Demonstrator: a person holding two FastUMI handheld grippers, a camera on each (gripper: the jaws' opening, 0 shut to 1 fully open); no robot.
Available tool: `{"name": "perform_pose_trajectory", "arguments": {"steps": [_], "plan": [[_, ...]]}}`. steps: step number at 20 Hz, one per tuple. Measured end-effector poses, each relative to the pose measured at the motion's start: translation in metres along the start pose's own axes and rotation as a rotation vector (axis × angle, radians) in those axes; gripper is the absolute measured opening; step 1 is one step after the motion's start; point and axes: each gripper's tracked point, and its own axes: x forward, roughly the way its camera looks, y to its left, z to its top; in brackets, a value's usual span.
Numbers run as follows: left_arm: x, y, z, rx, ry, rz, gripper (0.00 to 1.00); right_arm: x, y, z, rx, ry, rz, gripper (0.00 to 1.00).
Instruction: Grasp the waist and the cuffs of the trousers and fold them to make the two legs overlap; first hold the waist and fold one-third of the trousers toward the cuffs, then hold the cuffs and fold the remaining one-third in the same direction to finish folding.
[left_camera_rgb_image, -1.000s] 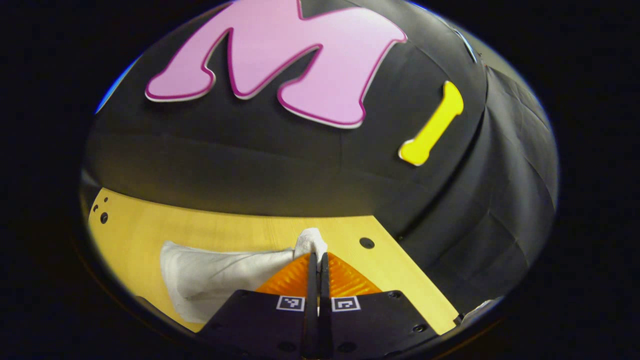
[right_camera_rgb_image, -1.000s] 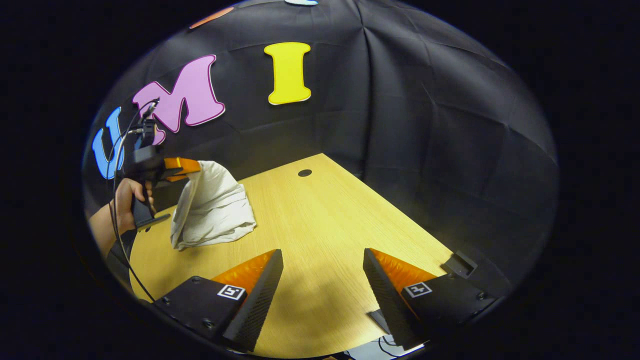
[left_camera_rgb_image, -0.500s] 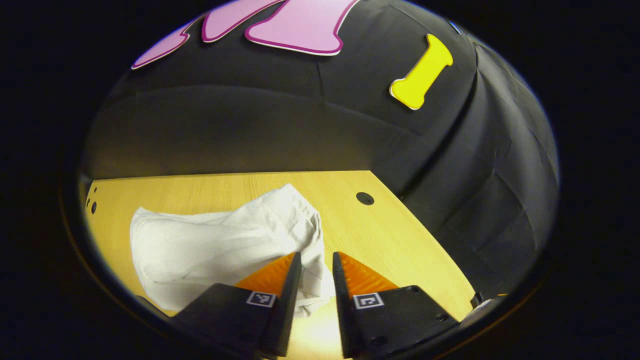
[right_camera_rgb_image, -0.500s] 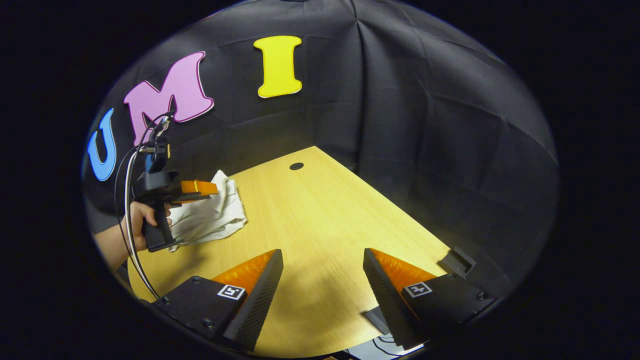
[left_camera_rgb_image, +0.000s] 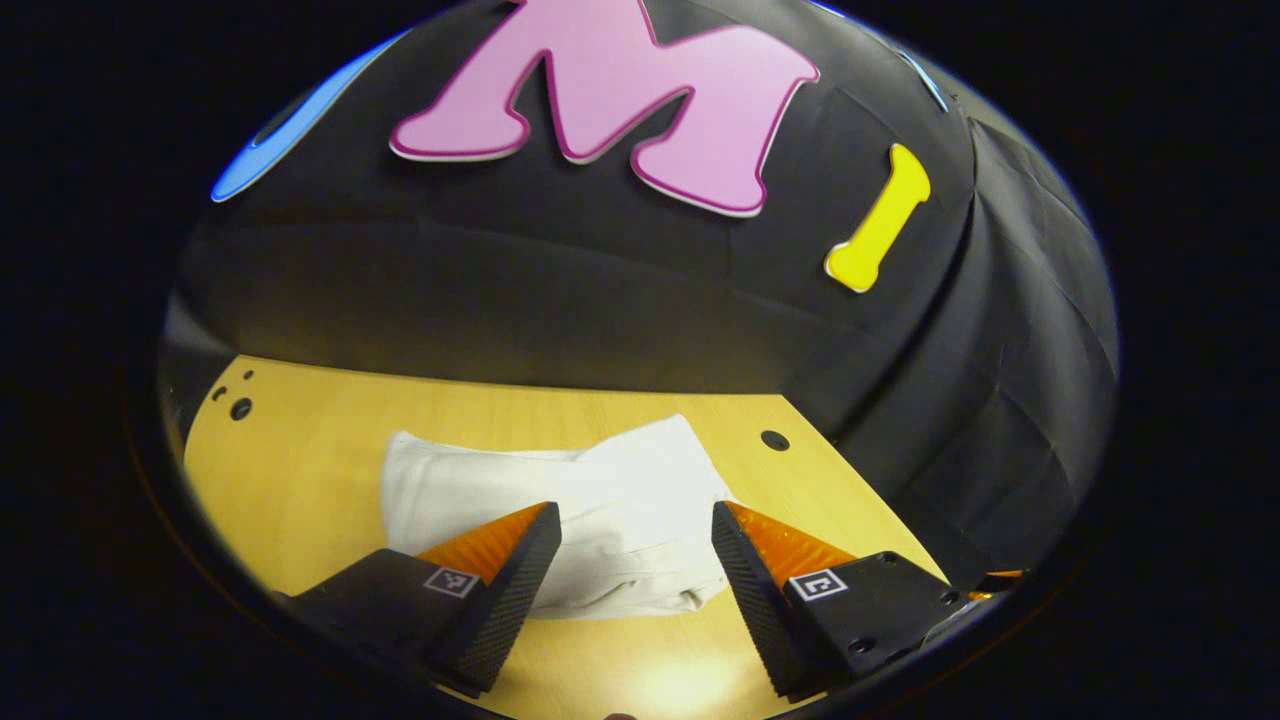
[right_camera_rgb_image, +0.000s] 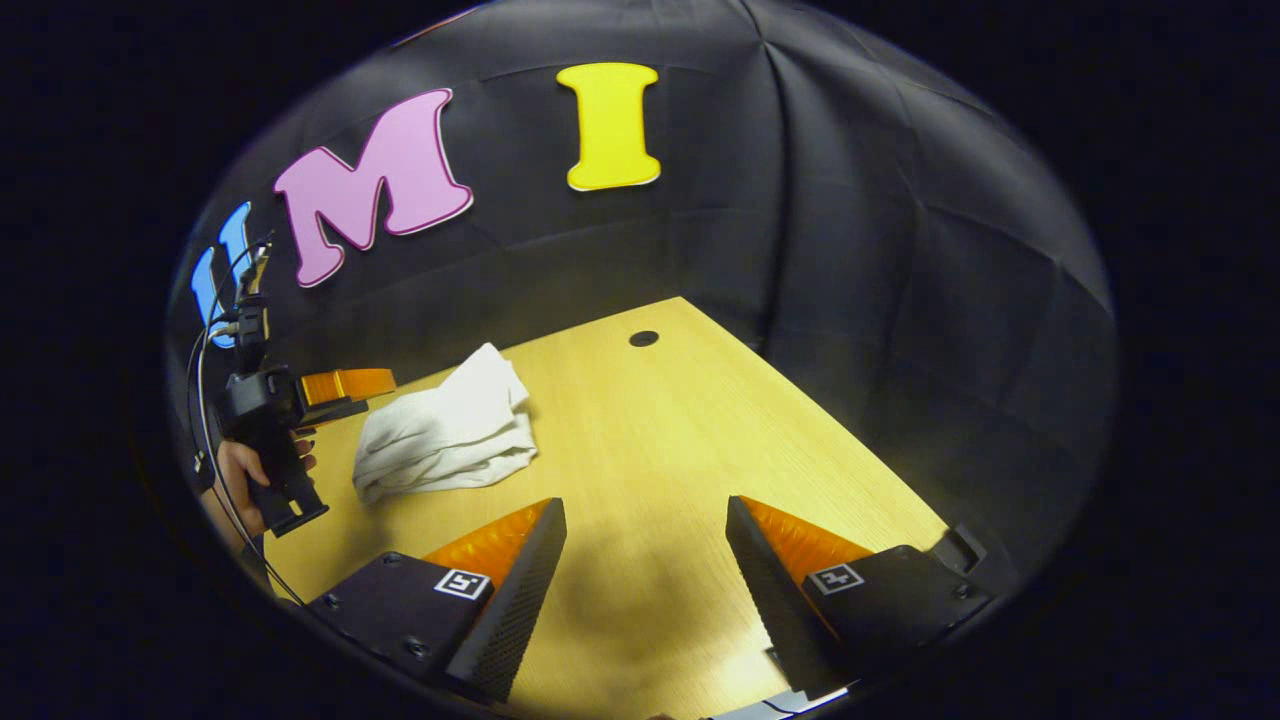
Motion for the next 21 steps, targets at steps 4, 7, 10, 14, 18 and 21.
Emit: {"name": "perform_pose_trajectory", "arguments": {"steps": [4,7,10,14,18,21], "plan": [[-0.076,0.030,0.009,0.080,-0.110,0.121,0.96,0.009,0.029,0.003,-0.073,-0.001,0.091,0.99],[-0.128,0.021,-0.022,0.096,-0.107,0.126,0.96,0.006,0.050,0.000,-0.091,0.008,0.159,0.99],[-0.162,0.018,-0.069,0.079,-0.060,0.151,0.96,-0.005,0.074,-0.006,-0.111,0.024,0.225,0.99],[-0.202,0.019,-0.115,-0.050,-0.008,0.178,0.96,-0.029,0.104,-0.023,-0.159,0.057,0.310,0.99],[-0.231,0.032,-0.109,-0.016,-0.046,0.254,0.96,-0.056,0.120,-0.032,-0.200,0.041,0.323,0.99],[-0.259,0.034,-0.110,0.018,-0.065,0.279,0.96,-0.078,0.128,-0.045,-0.220,0.034,0.329,0.99]]}}
